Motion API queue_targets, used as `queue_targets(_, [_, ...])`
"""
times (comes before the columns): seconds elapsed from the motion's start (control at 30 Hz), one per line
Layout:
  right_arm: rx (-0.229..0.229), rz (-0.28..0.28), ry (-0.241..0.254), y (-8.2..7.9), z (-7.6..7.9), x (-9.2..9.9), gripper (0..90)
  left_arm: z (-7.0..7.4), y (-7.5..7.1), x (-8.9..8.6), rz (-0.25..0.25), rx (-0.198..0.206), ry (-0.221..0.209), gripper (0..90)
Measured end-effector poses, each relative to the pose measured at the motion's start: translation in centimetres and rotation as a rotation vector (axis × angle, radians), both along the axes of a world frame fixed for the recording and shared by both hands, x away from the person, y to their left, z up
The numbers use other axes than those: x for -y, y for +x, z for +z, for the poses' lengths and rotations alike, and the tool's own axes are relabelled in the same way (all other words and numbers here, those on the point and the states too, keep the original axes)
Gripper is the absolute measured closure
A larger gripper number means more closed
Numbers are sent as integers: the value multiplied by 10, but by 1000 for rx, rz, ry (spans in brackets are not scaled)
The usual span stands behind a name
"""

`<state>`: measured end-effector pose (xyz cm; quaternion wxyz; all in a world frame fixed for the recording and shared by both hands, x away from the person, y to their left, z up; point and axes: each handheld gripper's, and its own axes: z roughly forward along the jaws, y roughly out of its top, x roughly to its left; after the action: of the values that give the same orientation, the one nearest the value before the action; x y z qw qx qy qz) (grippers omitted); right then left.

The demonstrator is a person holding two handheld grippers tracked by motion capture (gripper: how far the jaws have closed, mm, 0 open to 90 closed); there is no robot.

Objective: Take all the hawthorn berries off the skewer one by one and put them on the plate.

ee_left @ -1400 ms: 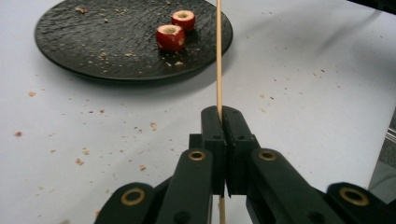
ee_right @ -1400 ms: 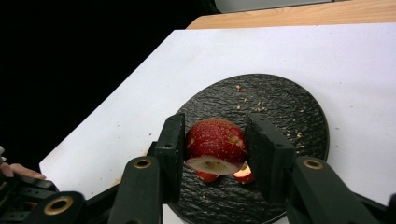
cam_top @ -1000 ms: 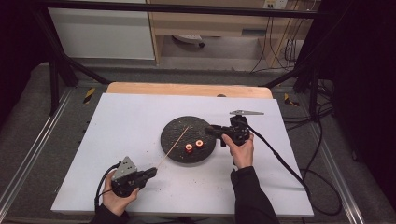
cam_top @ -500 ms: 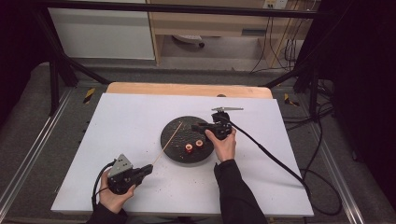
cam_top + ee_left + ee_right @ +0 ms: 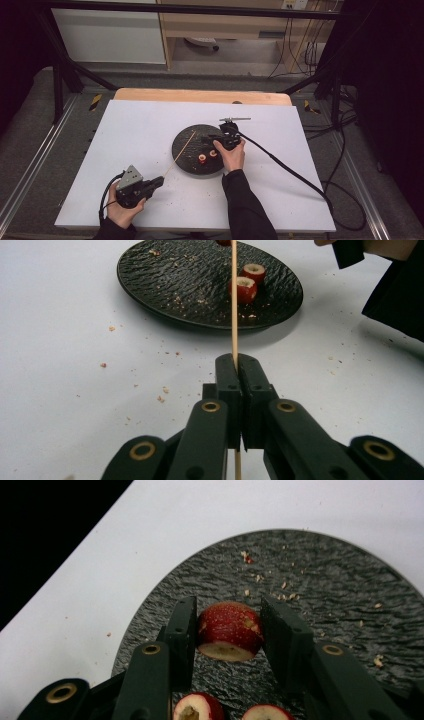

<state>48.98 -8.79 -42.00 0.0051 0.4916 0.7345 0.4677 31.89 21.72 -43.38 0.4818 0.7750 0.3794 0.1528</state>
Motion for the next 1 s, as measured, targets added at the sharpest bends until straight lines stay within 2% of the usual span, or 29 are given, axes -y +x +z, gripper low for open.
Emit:
queue_targets(0.27, [-23,9,-25,1,-13,-5,601,0,0,1,-1,0,3,880])
queue_targets(0.73, [-46,19,-72,0,-25,-9,597,-1,0,1,-4,0,6,880])
queue_targets(0.83, [-40,18,-82,0,-24,-9,590,-1,0,1,-4,0,6,880])
queue_targets(1.0, [-13,21,-87,-2,-19,-7,527,-1,0,1,-4,0,5,880])
